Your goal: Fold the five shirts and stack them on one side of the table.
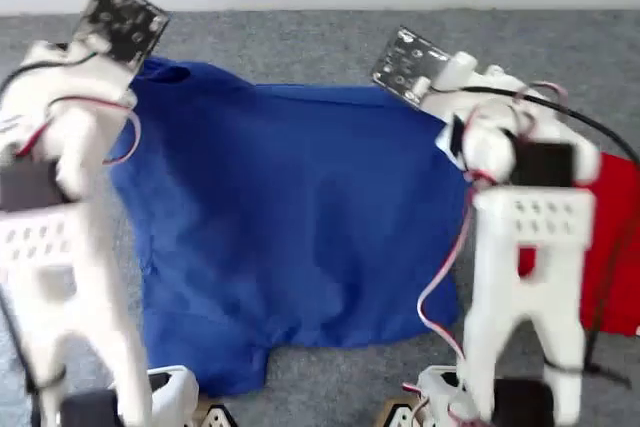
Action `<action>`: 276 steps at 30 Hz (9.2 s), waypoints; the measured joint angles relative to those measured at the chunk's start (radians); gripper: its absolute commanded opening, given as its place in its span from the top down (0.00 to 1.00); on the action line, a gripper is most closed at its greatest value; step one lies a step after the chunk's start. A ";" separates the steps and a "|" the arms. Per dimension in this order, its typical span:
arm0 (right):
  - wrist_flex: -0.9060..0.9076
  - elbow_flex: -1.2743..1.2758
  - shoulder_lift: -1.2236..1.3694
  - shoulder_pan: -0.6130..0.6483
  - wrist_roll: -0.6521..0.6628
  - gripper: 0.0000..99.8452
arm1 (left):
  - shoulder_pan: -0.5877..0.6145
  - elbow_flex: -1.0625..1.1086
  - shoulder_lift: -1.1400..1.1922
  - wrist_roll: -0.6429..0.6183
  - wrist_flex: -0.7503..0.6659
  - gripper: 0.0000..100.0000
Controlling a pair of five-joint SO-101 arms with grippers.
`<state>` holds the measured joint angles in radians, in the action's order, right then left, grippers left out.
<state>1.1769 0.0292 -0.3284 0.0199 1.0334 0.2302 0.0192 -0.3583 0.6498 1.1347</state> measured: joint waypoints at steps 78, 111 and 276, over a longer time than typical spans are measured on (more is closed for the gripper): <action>0.293 0.126 0.348 -0.069 -0.035 0.99 | -0.032 0.661 0.143 0.279 0.598 0.99; 0.278 0.135 0.098 -0.057 -0.278 0.98 | 0.080 0.479 -0.178 0.152 0.598 0.93; 0.572 -0.813 1.119 1.045 -0.597 0.99 | 0.850 0.293 -0.097 -0.086 0.338 0.98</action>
<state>1.7492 -0.7841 0.7902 1.0648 0.4365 1.0802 0.3122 -0.4549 0.5639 1.4722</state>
